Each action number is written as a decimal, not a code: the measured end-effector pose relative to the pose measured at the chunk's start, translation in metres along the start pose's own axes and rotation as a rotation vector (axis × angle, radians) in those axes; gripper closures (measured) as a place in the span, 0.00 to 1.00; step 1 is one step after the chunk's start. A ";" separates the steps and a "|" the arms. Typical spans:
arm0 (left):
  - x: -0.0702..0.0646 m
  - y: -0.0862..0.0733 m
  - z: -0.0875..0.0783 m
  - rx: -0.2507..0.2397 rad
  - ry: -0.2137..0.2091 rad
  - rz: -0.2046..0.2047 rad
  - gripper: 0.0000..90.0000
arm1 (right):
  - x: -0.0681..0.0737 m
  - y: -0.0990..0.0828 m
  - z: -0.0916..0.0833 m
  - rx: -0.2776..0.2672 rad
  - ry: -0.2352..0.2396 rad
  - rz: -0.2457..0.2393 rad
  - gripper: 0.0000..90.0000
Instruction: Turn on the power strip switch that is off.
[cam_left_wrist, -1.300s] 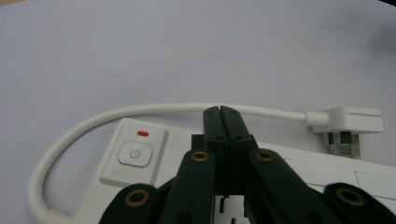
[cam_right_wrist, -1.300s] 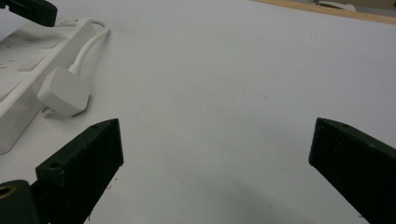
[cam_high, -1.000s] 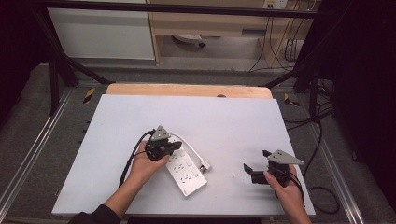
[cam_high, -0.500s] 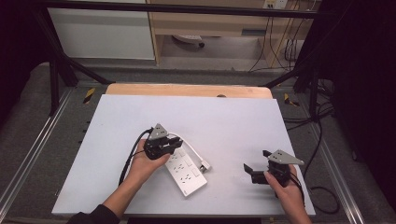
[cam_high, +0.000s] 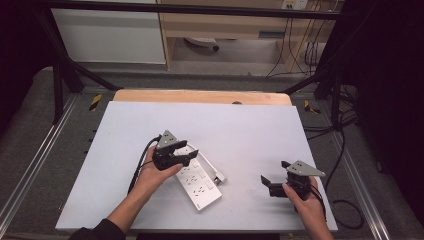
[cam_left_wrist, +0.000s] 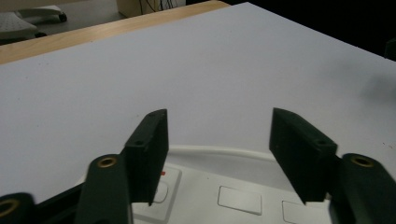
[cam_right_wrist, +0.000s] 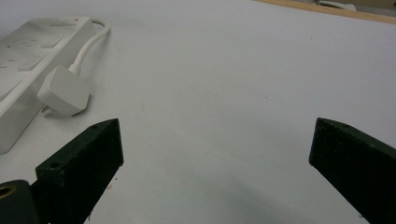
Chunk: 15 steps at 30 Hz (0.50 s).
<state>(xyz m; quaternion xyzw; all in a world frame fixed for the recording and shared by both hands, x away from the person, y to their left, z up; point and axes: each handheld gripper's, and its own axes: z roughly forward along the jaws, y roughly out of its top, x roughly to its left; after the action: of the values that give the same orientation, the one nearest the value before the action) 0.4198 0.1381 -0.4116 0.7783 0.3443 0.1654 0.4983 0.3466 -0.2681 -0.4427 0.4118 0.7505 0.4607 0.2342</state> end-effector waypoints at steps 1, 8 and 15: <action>0.000 0.001 0.000 0.000 0.011 -0.002 0.36 | 0.000 0.000 0.000 0.000 0.000 0.000 0.04; 0.002 0.003 -0.002 -0.020 0.005 -0.037 0.17 | 0.000 0.000 0.000 0.000 0.001 0.000 0.04; 0.004 0.006 -0.005 -0.039 -0.002 -0.049 0.10 | 0.000 0.000 0.000 0.000 0.000 0.002 0.04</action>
<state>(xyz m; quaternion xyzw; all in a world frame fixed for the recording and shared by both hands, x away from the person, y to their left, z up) 0.4216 0.1425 -0.4037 0.7600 0.3595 0.1591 0.5175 0.3467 -0.2682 -0.4428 0.4123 0.7502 0.4611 0.2338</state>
